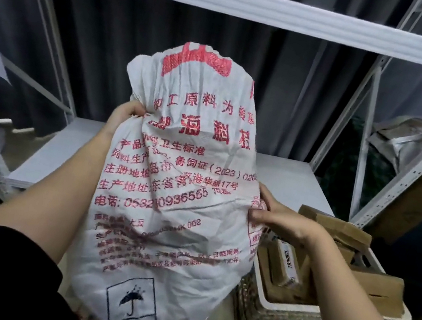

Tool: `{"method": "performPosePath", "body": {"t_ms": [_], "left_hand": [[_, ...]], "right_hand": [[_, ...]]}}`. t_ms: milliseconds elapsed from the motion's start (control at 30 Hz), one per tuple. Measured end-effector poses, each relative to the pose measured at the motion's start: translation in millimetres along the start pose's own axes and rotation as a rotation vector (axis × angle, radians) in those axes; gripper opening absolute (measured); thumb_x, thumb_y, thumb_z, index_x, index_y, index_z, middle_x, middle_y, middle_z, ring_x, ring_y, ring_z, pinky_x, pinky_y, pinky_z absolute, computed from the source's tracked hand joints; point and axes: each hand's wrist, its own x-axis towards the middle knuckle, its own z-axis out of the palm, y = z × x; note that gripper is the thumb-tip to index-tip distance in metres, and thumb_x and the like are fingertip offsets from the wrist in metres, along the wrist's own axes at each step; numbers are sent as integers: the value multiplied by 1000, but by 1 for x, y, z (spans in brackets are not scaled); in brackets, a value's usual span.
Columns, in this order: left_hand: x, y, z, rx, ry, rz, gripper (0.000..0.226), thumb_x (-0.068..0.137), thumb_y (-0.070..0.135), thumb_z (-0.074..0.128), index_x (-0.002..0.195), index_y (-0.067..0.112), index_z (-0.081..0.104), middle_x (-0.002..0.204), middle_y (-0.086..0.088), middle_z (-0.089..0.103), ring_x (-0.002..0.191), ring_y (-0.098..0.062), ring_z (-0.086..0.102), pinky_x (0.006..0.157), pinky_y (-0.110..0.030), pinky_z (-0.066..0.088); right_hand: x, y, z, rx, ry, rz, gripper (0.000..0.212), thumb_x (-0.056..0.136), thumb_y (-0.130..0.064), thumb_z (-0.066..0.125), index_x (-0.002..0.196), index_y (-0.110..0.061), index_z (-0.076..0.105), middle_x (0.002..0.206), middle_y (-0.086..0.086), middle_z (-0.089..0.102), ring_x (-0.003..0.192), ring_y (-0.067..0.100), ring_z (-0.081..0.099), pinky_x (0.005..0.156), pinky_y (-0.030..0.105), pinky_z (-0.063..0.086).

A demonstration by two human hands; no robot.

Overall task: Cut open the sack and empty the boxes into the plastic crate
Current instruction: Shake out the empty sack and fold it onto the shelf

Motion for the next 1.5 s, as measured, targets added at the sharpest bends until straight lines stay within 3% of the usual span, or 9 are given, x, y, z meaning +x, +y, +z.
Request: {"method": "performPosePath", "body": {"t_ms": [233,333,500,633,767,900,1033,1267,1500], "left_hand": [[6,-8,-12,-107,60,-72,34,88,3,33,79,10,64,87,-8,64,90,-23,62,86,-32,49],[3,-9,-17,-34,98,-102,22,90,4,34,83,8,55,64,-1,70,57,-12,67,61,-17,53],[-4,-20,-29,112,-3,-355,43,85,48,55,107,13,68,85,-5,75,81,-22,67,80,-35,52],[-38,-33,-11,61,-216,-323,49,88,62,46,71,30,79,75,6,75,68,-9,72,62,-23,56],[-44,-39,-6,-5,-393,-338,50,56,70,62,75,28,80,84,2,76,74,-12,73,62,-25,57],[-43,-45,-11,60,-527,-351,49,68,66,63,96,28,77,104,1,74,94,-14,71,79,-31,52],[-42,-56,-3,101,-620,-407,99,43,60,85,129,21,54,121,-2,68,109,-18,66,81,-29,55],[-33,-83,4,342,-314,-525,60,57,13,65,116,1,59,82,-10,75,72,-22,70,65,-27,57],[-12,-81,-24,416,54,-350,39,82,-1,52,121,0,54,93,-17,66,75,-30,63,65,-31,52]], "right_hand": [[6,1,40,-57,-161,146,55,73,-13,75,123,-20,52,122,-1,65,112,15,62,93,26,50],[9,2,46,-169,2,148,37,83,-4,63,117,-18,55,118,7,66,107,21,64,89,29,53],[11,2,51,118,513,36,22,86,0,47,78,-14,62,57,-10,68,59,7,65,49,12,45],[12,-3,45,203,608,39,26,86,0,45,70,-16,57,47,-9,63,52,10,60,42,12,41],[10,-5,38,185,707,62,22,87,-2,44,74,-14,58,64,0,64,59,13,60,42,11,42],[8,-4,30,148,777,133,15,90,-8,45,94,-6,59,86,10,65,71,19,57,55,22,46],[14,2,27,70,886,187,24,91,-12,45,101,2,61,108,26,64,92,34,61,78,38,49],[6,0,24,270,791,50,17,86,-3,47,82,-10,62,74,5,65,62,13,64,51,15,47],[-15,30,-3,575,652,-32,41,88,-27,64,124,-8,60,121,14,66,109,29,65,99,46,47]]}}
